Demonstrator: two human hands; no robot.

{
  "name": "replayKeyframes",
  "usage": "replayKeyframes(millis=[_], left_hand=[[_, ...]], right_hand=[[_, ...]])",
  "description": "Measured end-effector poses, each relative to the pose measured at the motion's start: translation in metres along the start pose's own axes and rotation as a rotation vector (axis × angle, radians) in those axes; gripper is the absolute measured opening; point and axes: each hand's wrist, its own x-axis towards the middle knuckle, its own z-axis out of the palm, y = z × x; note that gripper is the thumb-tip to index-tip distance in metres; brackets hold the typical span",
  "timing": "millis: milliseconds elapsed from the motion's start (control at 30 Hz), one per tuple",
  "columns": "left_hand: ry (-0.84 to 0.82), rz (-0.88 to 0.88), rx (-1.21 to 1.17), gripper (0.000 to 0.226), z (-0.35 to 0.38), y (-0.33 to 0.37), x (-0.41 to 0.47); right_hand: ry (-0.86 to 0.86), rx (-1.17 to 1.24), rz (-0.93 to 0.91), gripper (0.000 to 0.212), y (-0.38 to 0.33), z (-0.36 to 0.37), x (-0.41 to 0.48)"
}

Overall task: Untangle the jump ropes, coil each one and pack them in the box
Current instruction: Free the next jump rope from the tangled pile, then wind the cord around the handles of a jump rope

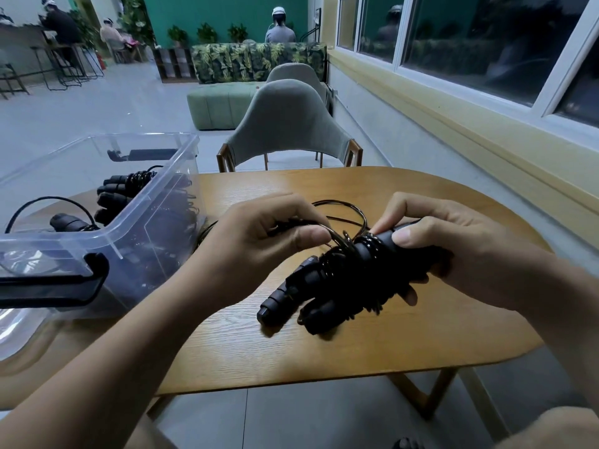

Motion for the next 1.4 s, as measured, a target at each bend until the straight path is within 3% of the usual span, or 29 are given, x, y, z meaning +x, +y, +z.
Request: replayKeyframes(millis=[267,433,600,700,833,967,1100,1267,1400], left_hand=[[-0.057,-0.151,-0.39,0.031,0.011,0.007,0.001],[0.024,-0.247,-0.29,0.016,0.014,0.002,0.002],[0.056,-0.307,-0.213,0.041,0.023,0.002,0.005],[0.065,-0.362,-0.336,0.037,0.028,0.005,0.003],[0.098,-0.392,-0.615,0.004,0.037,0.01,0.002],[0.064,-0.425,-0.844,0.048,0.039,0.016,0.004],[0.091,-0.446,-0.859,0.033,0.043,0.016,0.007],[0.244,-0.571,-0.775,0.065,0.046,0.014,0.008],[0.402,-0.63,-0.765,0.064,0.04,0.011,0.01]], right_hand=[[-0.002,0.32,-0.038,0.02,0.001,0.009,0.005],[0.073,0.546,-0.073,0.016,-0.005,0.022,0.006],[0.214,0.59,-0.107,0.016,-0.01,0.031,0.007],[0.278,0.567,-0.126,0.016,-0.008,0.03,0.01],[0.335,0.475,-0.214,0.015,-0.001,0.032,0.014],[0.386,0.345,-0.299,0.014,0.007,0.031,0.017],[0.435,0.268,-0.3,0.016,0.014,0.034,0.022],[0.46,0.062,-0.313,0.012,0.026,0.053,0.028],[0.481,-0.032,-0.312,0.012,0.034,0.072,0.032]])
